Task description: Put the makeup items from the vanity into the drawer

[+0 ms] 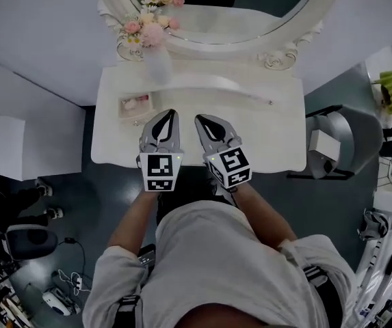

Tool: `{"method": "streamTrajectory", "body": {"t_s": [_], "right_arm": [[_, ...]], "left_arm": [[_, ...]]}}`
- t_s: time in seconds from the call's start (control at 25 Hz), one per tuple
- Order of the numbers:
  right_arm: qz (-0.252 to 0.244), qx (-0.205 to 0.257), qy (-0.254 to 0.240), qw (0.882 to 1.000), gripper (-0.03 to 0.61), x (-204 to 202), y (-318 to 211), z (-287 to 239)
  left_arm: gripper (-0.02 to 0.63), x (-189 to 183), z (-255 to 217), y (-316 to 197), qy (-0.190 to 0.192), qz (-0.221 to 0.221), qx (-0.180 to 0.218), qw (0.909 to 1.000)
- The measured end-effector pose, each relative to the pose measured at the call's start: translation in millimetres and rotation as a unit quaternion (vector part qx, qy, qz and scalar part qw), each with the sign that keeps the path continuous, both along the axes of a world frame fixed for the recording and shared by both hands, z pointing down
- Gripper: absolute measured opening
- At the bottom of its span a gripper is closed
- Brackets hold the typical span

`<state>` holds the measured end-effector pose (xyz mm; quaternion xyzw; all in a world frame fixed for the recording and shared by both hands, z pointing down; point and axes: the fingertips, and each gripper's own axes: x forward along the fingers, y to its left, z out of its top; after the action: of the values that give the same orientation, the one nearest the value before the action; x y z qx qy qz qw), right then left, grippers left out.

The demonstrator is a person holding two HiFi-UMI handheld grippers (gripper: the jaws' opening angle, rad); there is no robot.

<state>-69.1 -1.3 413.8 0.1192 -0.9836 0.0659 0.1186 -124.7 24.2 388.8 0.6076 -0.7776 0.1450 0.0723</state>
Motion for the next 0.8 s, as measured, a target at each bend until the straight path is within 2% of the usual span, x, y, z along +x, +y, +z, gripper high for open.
{"method": "streamTrajectory", "body": {"t_s": [0.12, 0.2, 0.44, 0.8], "right_arm": [[0.005, -0.001, -0.031, 1.000, -0.003, 18.3, -6.5, -21.4], [0.003, 0.000, -0.047, 0.999, -0.003, 28.0, -7.3, -33.0], [0.018, 0.008, -0.047, 0.999, -0.002, 49.5, -8.1, -44.3], [0.030, 0.011, -0.050, 0.998, -0.002, 84.1, -8.7, -45.9]], "left_arm": [[0.003, 12.0, -9.2, 5.7, 0.017, -0.037, 0.015, 0.9991], [0.003, 18.1, -11.5, 8.8, 0.043, -0.057, 0.024, 0.9972], [0.003, 42.8, -15.5, 19.2, 0.108, -0.077, 0.053, 0.9897], [0.003, 88.1, -11.4, 8.4, 0.091, -0.037, 0.048, 0.9940]]}}
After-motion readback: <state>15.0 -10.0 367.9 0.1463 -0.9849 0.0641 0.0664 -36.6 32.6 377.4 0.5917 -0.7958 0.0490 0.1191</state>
